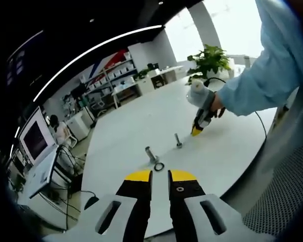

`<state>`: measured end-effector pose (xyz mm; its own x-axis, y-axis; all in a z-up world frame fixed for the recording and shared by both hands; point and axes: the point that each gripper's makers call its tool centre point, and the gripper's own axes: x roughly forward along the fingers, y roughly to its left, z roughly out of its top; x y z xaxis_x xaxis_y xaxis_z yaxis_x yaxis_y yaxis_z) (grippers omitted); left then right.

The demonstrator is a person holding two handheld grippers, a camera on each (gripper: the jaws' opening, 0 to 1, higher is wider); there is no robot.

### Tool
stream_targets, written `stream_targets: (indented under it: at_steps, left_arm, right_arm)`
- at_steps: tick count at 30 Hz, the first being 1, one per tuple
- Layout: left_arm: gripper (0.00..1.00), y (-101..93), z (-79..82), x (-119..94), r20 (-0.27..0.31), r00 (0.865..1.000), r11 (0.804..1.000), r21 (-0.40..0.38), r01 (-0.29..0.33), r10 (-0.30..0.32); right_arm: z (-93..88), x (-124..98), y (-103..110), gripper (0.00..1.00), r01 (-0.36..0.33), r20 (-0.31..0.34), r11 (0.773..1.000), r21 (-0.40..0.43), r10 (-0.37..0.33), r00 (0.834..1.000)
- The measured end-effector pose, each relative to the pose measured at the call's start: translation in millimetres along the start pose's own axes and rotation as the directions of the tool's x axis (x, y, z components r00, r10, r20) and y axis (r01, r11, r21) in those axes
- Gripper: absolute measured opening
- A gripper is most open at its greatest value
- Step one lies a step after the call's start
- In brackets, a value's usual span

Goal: Place the washer onto the threaded stud by aligning its center hole with the stud, sliding it down to the base, and recovering from edge contact or off-axis alignment until the washer reaches the visible bottom stop.

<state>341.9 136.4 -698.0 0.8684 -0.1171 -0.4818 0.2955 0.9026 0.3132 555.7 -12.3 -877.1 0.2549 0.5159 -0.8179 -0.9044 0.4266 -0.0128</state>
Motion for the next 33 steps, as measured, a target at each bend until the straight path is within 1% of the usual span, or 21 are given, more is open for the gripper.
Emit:
stream_targets:
  at_steps: [2,4,6,7,8,9,11,12,15,19,22,25,27,29,32,33]
  left_arm:
    - [0.10,-0.3,-0.1,0.1,0.000,1.000,1.000,0.000,0.001,-0.001]
    - [0.10,-0.9,0.0,0.2,-0.001,1.000,1.000,0.003,0.004,-0.004]
    - [0.10,-1.4,-0.3,0.4,-0.002,1.000,1.000,0.005,0.006,-0.006]
    - [0.10,-1.6,-0.5,0.4,-0.003,1.000,1.000,0.006,0.006,-0.006]
    - [0.10,-1.6,-0.9,0.6,-0.005,1.000,1.000,0.006,0.006,-0.006]
    - [0.10,-1.6,-1.1,0.5,-0.006,1.000,1.000,0.006,0.006,-0.006]
    - [0.10,-1.3,-1.2,0.6,-0.007,1.000,1.000,0.006,0.005,-0.005]
    - [0.10,-1.1,-1.1,0.6,-0.007,1.000,1.000,0.006,0.004,-0.004]
    - [0.10,-1.4,-1.6,0.7,-0.009,1.000,1.000,0.006,0.005,-0.005]
    - [0.10,-1.7,-2.4,0.8,-0.013,1.000,1.000,0.008,0.007,-0.006]
    - [0.10,-2.0,-3.0,0.8,-0.016,1.000,1.000,0.010,0.008,-0.007]
    - [0.10,-2.0,-3.1,0.6,-0.016,1.000,1.000,0.011,0.007,-0.007]
    - [0.10,-1.8,-3.1,0.5,-0.016,1.000,1.000,0.010,0.007,-0.006]
    - [0.10,-1.7,-3.2,0.5,-0.016,1.000,1.000,0.011,0.006,-0.006]
    - [0.10,-1.3,-2.9,0.4,-0.014,1.000,1.000,0.011,0.005,-0.005]
    - [0.10,-1.3,-3.0,0.3,-0.015,1.000,1.000,0.011,0.004,-0.004]
  right_arm:
    - [0.0,1.5,-1.0,0.06,0.003,-0.003,1.000,-0.009,-0.003,1.000]
    - [1.3,2.5,1.3,0.06,0.006,-0.009,1.000,-0.018,-0.006,1.000]
    - [0.9,0.2,0.3,0.05,0.031,-0.012,0.998,-0.052,-0.032,0.999]
    - [3.2,-3.8,-1.1,0.05,0.040,0.010,0.998,-0.055,-0.039,0.999]
    - [9.3,-6.4,0.5,0.05,0.041,0.042,0.999,-0.034,-0.040,0.998]
    - [17.5,-10.0,5.3,0.05,0.026,0.083,1.000,0.000,-0.026,0.996]
    - [26.9,-15.9,10.4,0.05,0.010,0.122,1.000,0.010,-0.011,0.992]
    - [29.0,-20.0,13.8,0.05,0.009,0.117,1.000,-0.003,-0.009,0.993]
    - [38.8,-25.8,22.9,0.05,0.000,0.139,1.000,-0.030,0.004,0.990]
    - [57.8,-35.4,35.1,0.05,-0.022,0.191,0.999,-0.032,0.027,0.981]
    - [71.7,-36.5,46.1,0.05,-0.044,0.226,0.997,-0.060,0.057,0.972]
    - [81.2,-35.6,54.0,0.05,-0.063,0.239,0.994,-0.085,0.082,0.968]
    - [82.6,-32.6,59.4,0.05,-0.073,0.225,0.991,-0.108,0.096,0.970]
    - [83.4,-31.4,61.8,0.05,-0.070,0.217,0.990,-0.123,0.096,0.971]
    - [87.6,-32.2,64.5,0.05,-0.080,0.226,0.989,-0.124,0.106,0.968]
    - [87.6,-30.6,65.3,0.05,-0.082,0.219,0.988,-0.128,0.108,0.970]
